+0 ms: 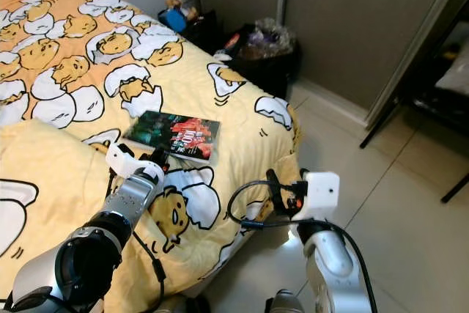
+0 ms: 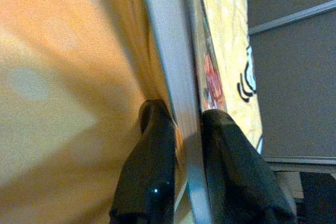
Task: Clean up the room
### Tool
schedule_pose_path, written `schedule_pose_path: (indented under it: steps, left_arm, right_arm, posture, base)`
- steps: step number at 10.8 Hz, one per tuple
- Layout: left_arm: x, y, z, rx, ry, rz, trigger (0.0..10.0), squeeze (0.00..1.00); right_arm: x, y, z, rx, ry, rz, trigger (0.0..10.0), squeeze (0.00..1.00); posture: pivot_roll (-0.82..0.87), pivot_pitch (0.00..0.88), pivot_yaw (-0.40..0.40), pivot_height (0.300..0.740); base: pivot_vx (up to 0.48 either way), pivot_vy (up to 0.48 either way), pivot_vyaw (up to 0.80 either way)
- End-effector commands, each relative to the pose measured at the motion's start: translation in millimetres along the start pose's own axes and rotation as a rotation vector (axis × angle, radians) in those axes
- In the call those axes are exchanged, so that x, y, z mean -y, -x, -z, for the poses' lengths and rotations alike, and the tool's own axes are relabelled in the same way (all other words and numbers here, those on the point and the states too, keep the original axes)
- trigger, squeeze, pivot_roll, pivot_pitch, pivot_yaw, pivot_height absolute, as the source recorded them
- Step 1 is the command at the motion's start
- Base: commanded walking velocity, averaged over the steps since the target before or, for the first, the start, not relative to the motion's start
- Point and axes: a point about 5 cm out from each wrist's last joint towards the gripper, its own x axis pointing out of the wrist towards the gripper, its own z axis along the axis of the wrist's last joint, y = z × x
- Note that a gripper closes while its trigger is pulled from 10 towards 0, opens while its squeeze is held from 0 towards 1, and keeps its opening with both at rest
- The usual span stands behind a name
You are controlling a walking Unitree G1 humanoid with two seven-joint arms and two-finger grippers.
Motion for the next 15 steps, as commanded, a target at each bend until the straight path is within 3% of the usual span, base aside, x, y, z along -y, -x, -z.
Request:
schedule_pose_path:
  steps: [1, 3, 5, 6, 7, 10, 11, 13, 15]
  left_arm:
    - [12.8, -3.2, 5.6, -0.038, -0.015, 0.061, 0.0, 0.00]
    - [13.6, -3.7, -10.9, -0.012, -0.080, 0.099, 0.0, 0.00]
    - [1.0, 1.1, -34.2, 0.008, -0.331, 0.091, 0.0, 0.00]
    - [-10.8, 3.7, -30.4, -0.035, -0.449, 0.007, 6.2, 0.00]
    - [-18.0, 5.5, -27.7, -0.052, -0.476, -0.046, 10.0, 1.00]
    - [-25.6, 7.7, -29.4, -0.053, -0.469, -0.096, 10.0, 1.00]
    - [-23.4, 6.4, -29.4, -0.050, -0.498, -0.115, 10.0, 0.00]
    - [-25.1, 6.3, -22.5, -0.048, -0.365, -0.154, 10.0, 0.00]
    - [-23.3, 5.8, -9.4, -0.067, -0.302, -0.167, 10.0, 0.00]
  right_arm:
    - [-0.1, -0.7, 2.4, -0.011, -0.015, -0.006, 10.0, 0.00]
    - [0.7, -11.9, -1.9, 0.004, -0.007, -0.023, 10.0, 0.00]
    - [-0.2, -21.6, -3.4, 0.007, -0.006, -0.047, 10.0, 0.00]
    - [-3.3, -24.4, -2.2, 0.003, -0.007, -0.061, 10.0, 0.00]
    - [-5.0, -26.1, -1.3, 0.001, -0.007, -0.070, 10.0, 0.00]
    - [-3.3, -23.6, 2.4, -0.009, -0.005, -0.065, 10.0, 0.00]
    - [-2.2, -20.8, 4.4, -0.015, -0.005, -0.061, 10.0, 0.00]
    - [-2.1, -20.0, 5.6, -0.019, -0.003, -0.060, 10.0, 0.00]
    - [-1.9, -17.7, 6.2, -0.022, 0.000, -0.058, 10.0, 0.00]
  posture:
    - [-0.24, 0.050, 0.095, 0.740]
    - [-0.20, 0.015, 0.081, 0.740]
    - [-0.16, 0.000, 0.061, 0.740]
    - [-0.15, 0.001, 0.051, 0.740]
    - [-0.15, 0.003, 0.049, 0.740]
    - [-0.16, 0.012, 0.059, 0.740]
    - [-0.17, 0.013, 0.060, 0.740]
    - [-0.18, 0.018, 0.060, 0.740]
    - [-0.19, 0.023, 0.063, 0.740]
  base:
    - [0.000, 0.000, 0.00]
    - [0.000, 0.000, 0.00]
    - [0.000, 0.000, 0.00]
    - [0.000, 0.000, 0.00]
    - [0.000, 0.000, 0.00]
    - [0.000, 0.000, 0.00]
    - [0.000, 0.000, 0.00]
    - [0.000, 0.000, 0.00]
    - [0.000, 0.000, 0.00]
